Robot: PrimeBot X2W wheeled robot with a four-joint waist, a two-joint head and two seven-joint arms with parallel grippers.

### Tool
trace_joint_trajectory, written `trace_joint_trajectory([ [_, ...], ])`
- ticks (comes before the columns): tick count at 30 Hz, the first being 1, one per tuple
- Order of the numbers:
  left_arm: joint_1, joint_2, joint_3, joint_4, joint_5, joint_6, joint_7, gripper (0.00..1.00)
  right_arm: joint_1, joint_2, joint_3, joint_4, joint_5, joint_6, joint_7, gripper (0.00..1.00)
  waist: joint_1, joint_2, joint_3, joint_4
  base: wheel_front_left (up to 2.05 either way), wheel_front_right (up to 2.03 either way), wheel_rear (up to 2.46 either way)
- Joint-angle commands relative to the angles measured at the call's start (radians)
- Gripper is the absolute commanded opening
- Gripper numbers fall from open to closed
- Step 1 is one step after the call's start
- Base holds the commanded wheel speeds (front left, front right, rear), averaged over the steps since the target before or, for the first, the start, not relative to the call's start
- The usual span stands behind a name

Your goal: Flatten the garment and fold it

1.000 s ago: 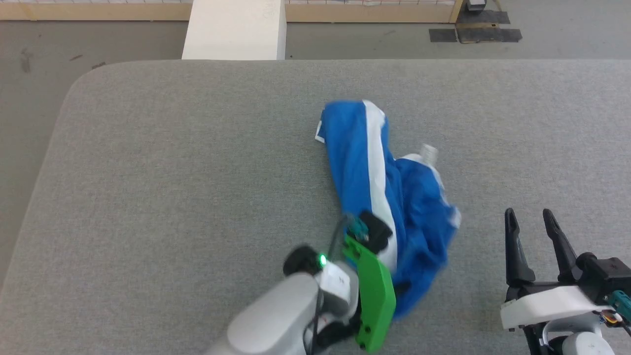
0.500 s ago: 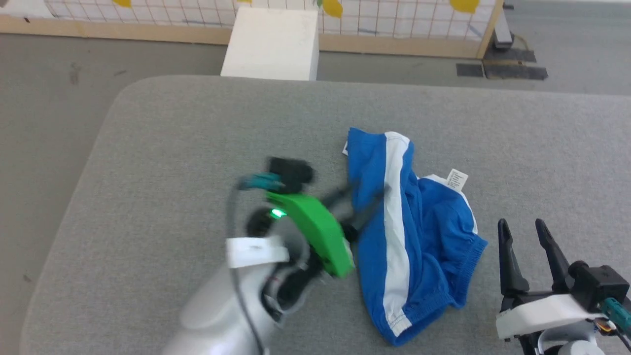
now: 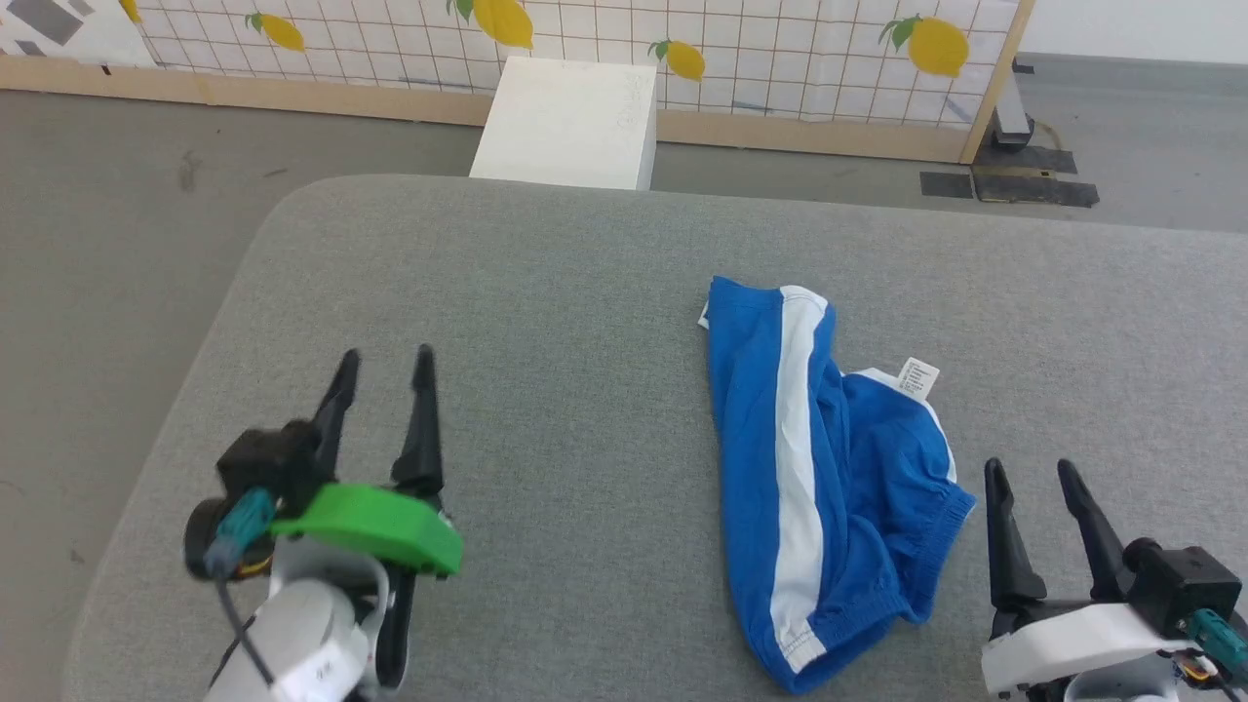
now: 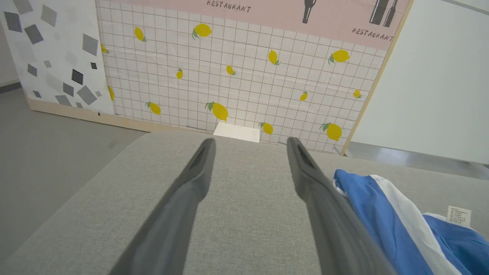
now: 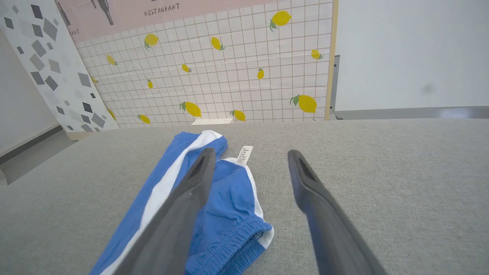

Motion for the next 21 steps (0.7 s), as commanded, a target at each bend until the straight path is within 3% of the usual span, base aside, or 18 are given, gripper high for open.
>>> trace_joint_trajectory([
  [1,0.046,-0.012,0.03,-0.039,0.042,0.008,-0.007,1.0,0.016,0.0,0.001,0.012,0.011,-0.002,0.005,1.0,0.0001,0.0,0.003,-0.001,0.0,0.0,0.0],
  [8,0.243,-0.116,0.171,-0.153,0.146,-0.009,-0.008,1.0,-0.016,0.0,-0.012,0.029,0.008,-0.002,0.147,1.0,0.0001,0.0,0.021,-0.003,0.0,0.0,0.0],
  [17,0.274,-0.21,0.263,-0.202,0.246,-0.087,-0.008,1.0,-0.196,-0.015,0.038,0.07,-0.14,-0.002,0.627,1.0,0.0001,0.0,0.069,0.024,0.0,0.0,0.0],
  [21,0.257,-0.228,0.269,-0.213,0.281,-0.114,-0.008,1.0,-0.246,-0.054,0.044,0.112,-0.177,-0.002,0.76,1.0,0.0001,0.0,0.088,0.05,0.0,0.0,0.0],
])
